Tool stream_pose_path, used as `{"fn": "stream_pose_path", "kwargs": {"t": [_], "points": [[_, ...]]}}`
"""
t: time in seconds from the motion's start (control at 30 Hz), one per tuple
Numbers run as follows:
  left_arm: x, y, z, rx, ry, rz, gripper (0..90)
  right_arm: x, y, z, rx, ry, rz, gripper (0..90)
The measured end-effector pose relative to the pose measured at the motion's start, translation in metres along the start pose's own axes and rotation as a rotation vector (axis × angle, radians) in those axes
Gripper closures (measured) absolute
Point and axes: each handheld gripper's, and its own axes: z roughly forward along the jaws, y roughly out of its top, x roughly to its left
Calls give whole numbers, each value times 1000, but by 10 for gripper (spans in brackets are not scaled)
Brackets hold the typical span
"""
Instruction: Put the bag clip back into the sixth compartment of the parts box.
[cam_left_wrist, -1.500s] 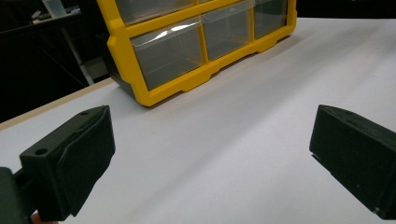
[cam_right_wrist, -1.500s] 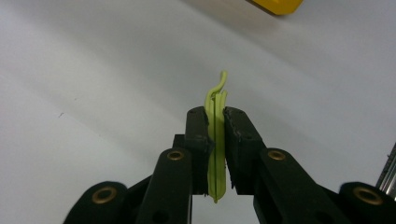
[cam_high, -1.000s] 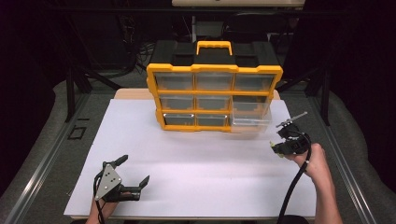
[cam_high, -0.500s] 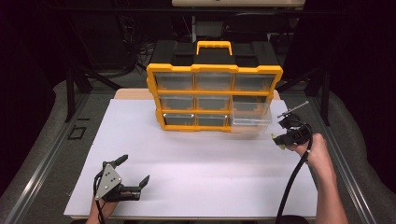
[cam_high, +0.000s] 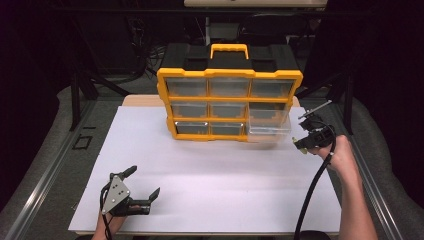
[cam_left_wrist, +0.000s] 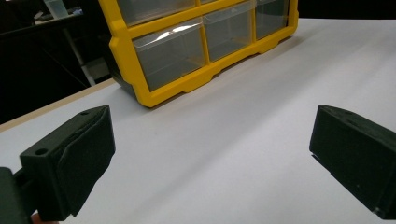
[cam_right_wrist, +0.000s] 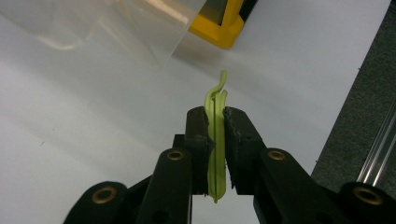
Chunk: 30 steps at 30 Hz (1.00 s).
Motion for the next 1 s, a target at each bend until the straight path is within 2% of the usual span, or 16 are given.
{"fn": "stream_pose_path", "kwargs": {"t": [1.0], "points": [[-1,0,1,-2,-2,3,1,-4,29,-30,-3,-42,-20,802]]}}
